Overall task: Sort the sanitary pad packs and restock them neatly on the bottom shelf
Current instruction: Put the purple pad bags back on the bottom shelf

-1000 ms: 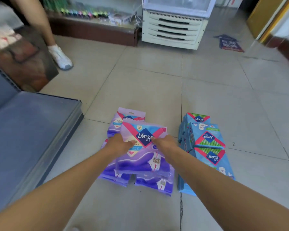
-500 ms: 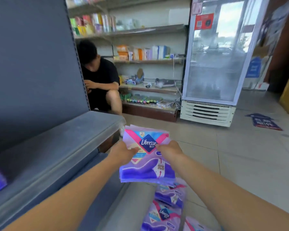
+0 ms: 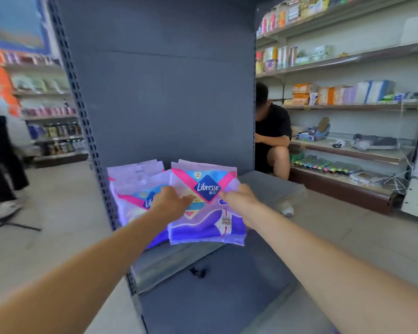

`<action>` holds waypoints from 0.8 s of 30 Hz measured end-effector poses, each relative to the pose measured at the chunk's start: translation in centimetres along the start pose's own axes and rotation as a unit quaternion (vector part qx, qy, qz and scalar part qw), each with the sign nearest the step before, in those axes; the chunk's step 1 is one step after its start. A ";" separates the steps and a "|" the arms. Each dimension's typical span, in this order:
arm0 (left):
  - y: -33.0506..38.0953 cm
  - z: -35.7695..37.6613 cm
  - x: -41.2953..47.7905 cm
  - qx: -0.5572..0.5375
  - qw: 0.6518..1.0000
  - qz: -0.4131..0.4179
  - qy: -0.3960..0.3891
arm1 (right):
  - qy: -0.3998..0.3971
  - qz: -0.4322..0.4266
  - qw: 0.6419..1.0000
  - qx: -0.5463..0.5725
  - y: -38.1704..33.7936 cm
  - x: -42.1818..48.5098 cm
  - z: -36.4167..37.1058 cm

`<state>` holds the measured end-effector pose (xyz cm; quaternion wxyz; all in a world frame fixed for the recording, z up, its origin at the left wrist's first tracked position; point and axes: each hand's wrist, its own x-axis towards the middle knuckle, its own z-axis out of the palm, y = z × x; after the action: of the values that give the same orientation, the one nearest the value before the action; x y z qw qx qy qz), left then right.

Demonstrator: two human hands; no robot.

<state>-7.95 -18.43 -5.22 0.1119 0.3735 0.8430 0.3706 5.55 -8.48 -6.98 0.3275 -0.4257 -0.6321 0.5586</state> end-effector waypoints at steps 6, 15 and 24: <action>-6.8 -6.0 0.5 -0.026 0.992 -0.060 0.111 | -0.086 -0.034 0.996 -0.015 -2.0 1.0 9.7; -11.1 -2.3 -1.0 -0.112 0.982 -0.062 0.139 | -0.104 -0.073 0.990 -0.060 0.5 2.9 11.6; -12.1 -1.0 2.3 -0.082 0.983 -0.050 0.155 | -0.103 -0.116 0.988 -0.007 4.2 3.7 11.8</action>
<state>-16.59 -22.72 -12.89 0.0283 0.2581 0.8346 0.4859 -5.83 -10.12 -13.25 0.3197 -0.2918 -0.7117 0.5533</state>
